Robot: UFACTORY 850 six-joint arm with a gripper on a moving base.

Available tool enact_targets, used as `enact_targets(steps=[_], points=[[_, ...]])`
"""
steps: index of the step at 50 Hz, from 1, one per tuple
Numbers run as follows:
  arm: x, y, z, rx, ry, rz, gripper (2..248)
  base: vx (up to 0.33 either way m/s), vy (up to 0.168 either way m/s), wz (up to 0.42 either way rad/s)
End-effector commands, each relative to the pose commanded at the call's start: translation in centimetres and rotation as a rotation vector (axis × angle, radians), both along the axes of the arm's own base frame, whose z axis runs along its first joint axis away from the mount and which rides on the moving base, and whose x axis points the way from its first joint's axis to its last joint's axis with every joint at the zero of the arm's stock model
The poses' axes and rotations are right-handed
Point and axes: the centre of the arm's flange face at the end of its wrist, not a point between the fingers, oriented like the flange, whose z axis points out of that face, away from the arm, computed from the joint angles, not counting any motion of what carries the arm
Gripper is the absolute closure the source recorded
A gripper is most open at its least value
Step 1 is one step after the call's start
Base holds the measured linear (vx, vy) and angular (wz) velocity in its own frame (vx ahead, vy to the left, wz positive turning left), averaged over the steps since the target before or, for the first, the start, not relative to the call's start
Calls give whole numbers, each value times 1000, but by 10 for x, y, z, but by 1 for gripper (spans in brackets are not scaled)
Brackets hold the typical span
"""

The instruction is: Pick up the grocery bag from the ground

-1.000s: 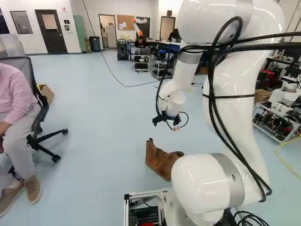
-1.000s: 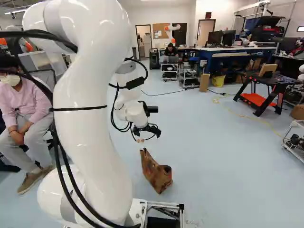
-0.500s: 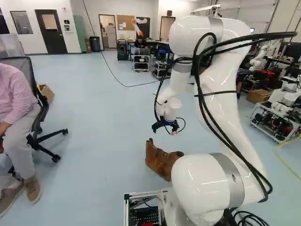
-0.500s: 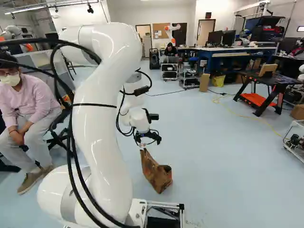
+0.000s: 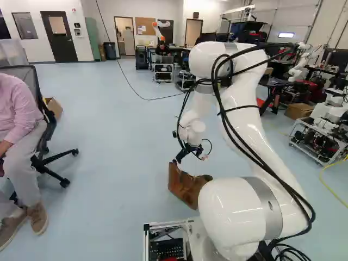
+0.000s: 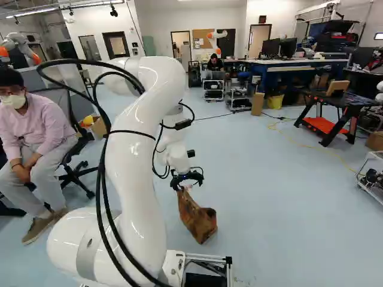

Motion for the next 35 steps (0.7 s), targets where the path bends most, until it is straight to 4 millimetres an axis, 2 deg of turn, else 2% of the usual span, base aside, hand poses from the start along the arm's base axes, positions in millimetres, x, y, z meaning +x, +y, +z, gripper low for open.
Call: enact_targets(steps=[26,35], points=[[13,-1,-72,-108,66,535,3,0,0,0],[16,-1,-97,-116,83,607,3,0,0,0]])
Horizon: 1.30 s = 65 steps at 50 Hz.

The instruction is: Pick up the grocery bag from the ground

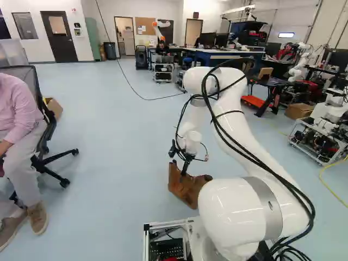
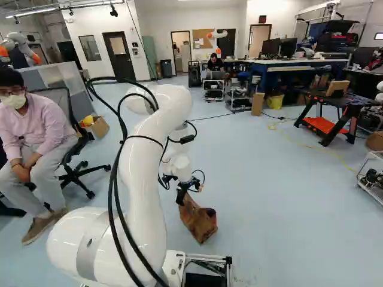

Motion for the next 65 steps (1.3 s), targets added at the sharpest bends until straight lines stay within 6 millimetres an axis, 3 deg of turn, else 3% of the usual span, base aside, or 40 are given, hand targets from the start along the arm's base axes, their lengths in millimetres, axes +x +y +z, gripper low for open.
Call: enact_targets(steps=[39,64,65], points=[[9,0,-109,1,48,10,3,0,0,0],[9,0,-116,1,50,10,3,0,0,0],[9,0,-116,1,50,10,34,0,0,0]])
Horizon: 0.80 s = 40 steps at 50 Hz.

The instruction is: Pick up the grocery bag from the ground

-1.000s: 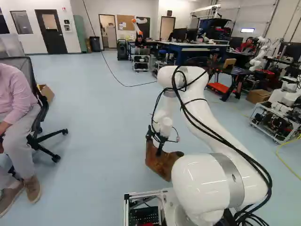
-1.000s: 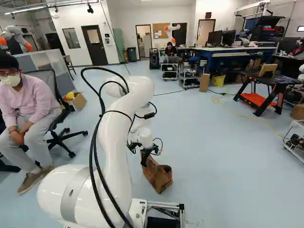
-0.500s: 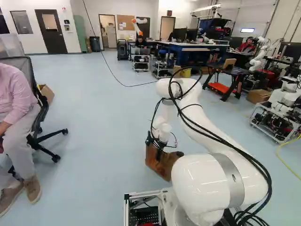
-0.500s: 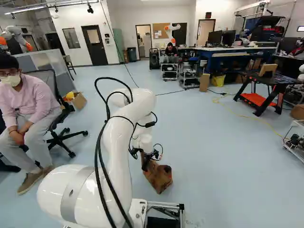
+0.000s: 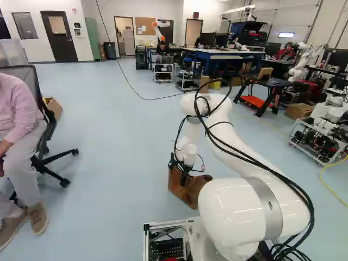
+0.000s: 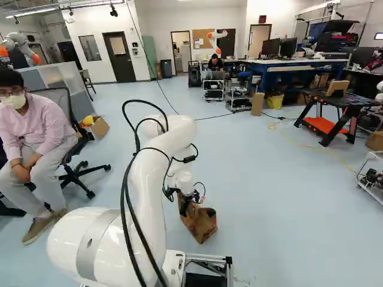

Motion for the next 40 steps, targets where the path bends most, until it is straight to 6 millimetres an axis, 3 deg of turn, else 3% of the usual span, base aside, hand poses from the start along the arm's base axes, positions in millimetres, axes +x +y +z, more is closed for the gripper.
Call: enact_targets(steps=[4,5,9,10,14,15,20,21,25,26,40], points=[[0,0,0,0,0,0,34,0,0,0],[0,0,0,0,0,0,73,0,0,0],[0,0,0,0,0,0,73,0,0,0],[0,0,0,0,0,0,112,0,0,0],[0,0,0,0,0,0,112,0,0,0],[0,0,0,0,0,0,151,0,0,0],[0,0,0,0,0,0,151,0,0,0],[0,0,0,0,0,0,189,0,0,0],[0,0,0,0,0,0,189,0,0,0],[0,0,0,0,0,0,225,0,0,0],[0,0,0,0,0,0,229,0,0,0]])
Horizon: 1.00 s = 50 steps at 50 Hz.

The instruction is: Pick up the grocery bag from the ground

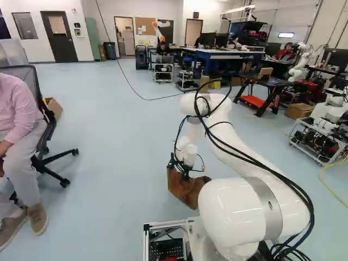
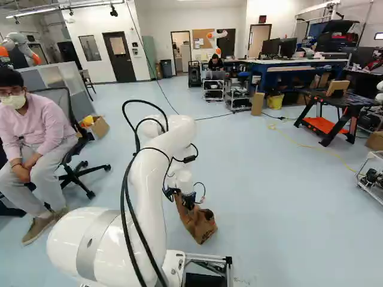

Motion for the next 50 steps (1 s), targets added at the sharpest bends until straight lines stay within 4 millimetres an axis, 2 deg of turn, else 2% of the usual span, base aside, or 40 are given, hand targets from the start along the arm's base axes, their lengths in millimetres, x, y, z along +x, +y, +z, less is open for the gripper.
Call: enact_targets(steps=[18,19,50], points=[[0,0,0,0,0,0,229,0,0,0],[-1,0,14,0,-3,0,229,0,0,0],[-14,0,102,-2,-32,-1,229,0,0,0]])
